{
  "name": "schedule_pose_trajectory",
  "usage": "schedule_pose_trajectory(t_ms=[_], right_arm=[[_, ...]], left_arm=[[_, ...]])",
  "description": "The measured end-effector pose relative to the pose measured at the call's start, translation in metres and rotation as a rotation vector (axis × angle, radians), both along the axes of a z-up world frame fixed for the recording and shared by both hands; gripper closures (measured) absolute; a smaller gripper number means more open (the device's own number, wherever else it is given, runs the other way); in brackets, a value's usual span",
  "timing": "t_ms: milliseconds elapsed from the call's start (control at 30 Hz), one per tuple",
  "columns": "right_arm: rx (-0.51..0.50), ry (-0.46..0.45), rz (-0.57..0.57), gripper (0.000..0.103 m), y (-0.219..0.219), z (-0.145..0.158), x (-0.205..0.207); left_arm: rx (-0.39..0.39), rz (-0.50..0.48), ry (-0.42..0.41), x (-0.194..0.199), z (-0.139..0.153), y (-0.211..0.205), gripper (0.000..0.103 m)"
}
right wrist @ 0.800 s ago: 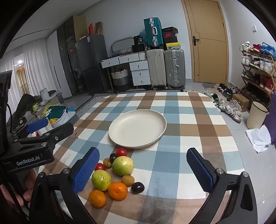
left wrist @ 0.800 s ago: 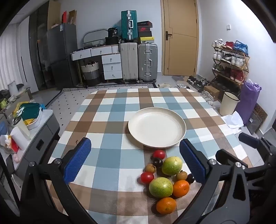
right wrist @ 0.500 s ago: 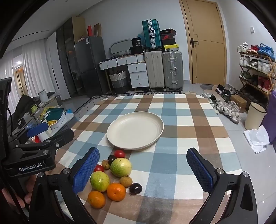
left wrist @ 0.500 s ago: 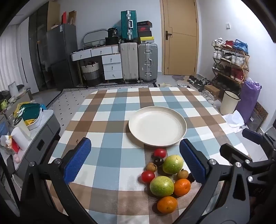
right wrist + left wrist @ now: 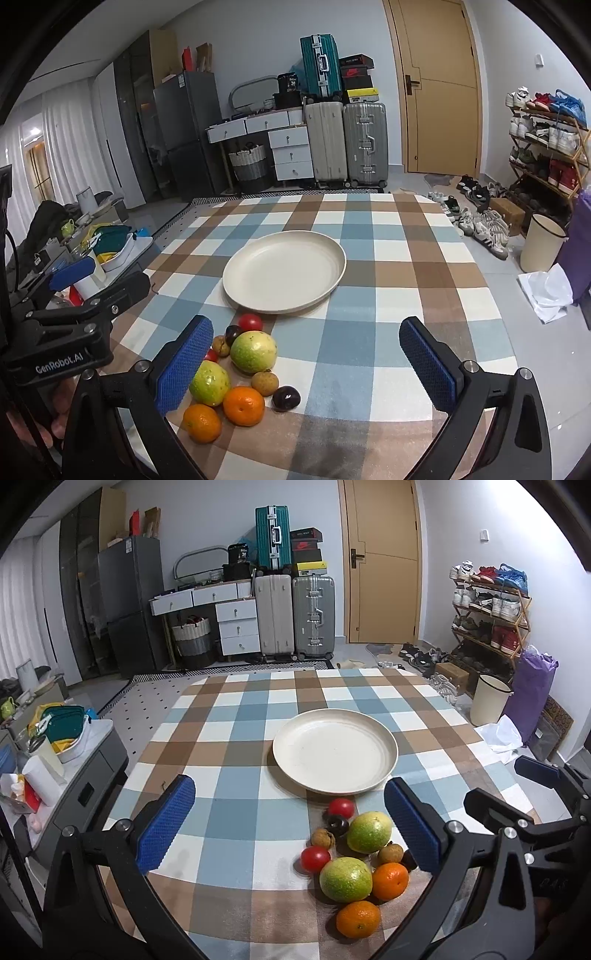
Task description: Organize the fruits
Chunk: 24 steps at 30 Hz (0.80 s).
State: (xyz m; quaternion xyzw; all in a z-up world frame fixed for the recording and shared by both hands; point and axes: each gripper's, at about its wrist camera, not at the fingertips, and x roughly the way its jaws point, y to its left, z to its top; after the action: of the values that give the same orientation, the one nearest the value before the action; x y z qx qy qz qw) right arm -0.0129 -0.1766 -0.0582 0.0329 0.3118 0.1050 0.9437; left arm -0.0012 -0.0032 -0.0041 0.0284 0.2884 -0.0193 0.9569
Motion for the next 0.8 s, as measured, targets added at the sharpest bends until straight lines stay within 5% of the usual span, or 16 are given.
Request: schedule_pose_trajectory(t_ms=[800], right_arm=[[-0.010,-0.006,0.010,0.000,0.0027,-0.0008,-0.0021]], left_arm=[[-0.005,0.030,0.007,-0.0025,-0.0052,0.0061,0.001]])
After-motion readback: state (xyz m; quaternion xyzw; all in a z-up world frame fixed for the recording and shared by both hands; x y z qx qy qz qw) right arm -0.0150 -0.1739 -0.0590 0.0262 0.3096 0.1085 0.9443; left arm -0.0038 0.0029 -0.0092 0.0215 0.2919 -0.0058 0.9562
